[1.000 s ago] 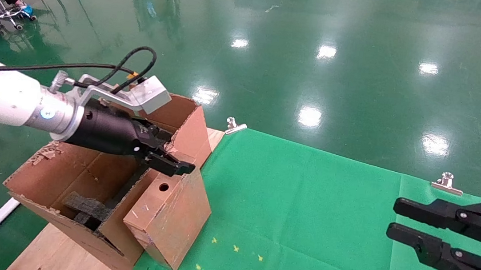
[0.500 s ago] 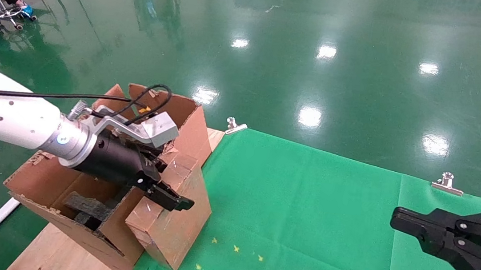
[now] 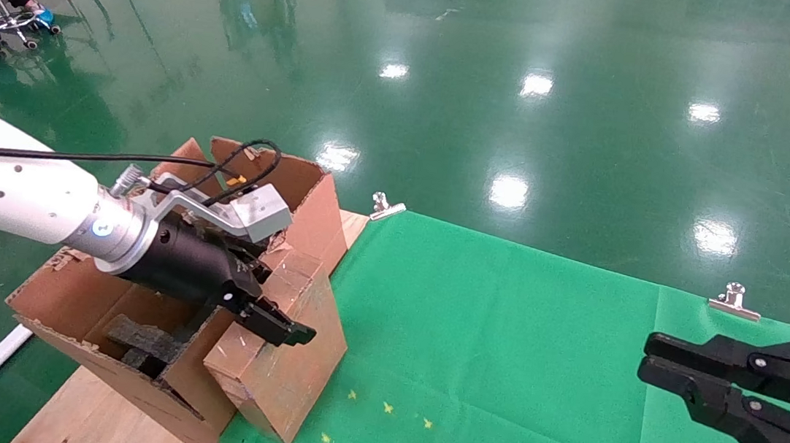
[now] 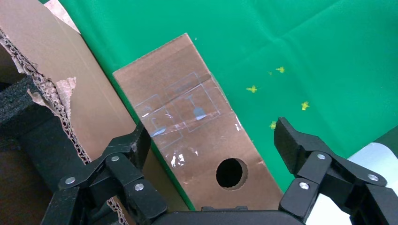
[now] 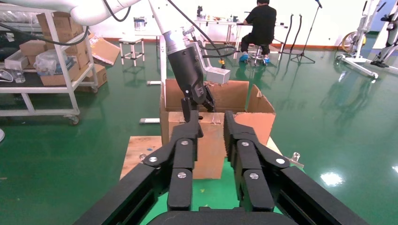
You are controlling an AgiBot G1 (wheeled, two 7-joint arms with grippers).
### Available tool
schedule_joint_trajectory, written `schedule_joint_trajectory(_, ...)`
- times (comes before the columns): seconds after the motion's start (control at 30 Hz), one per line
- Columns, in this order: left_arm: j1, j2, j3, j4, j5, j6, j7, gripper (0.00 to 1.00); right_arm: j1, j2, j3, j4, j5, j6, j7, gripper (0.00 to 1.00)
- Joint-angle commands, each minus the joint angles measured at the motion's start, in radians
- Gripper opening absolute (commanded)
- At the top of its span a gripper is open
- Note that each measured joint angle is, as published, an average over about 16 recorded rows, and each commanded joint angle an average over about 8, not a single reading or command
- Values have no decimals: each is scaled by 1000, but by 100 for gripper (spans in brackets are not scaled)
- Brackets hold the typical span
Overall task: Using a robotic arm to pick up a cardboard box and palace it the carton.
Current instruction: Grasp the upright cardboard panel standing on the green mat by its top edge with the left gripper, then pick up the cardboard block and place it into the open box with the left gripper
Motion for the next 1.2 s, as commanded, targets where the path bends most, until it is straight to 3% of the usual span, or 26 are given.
schedule_joint_trajectory(0.03,1,0,-1,0,-1,0,-1,0,0,0,0,0,0,0,0,100)
schedule_joint_trajectory(0.83,-17,-4,-10,35,-24,-4,41,0,0,0,0,0,0,0,0,100)
schedule_joint_trajectory(1.2,-122,-61,-156,111,-217,-66,196,0,0,0,-1,0,1,0,0,100)
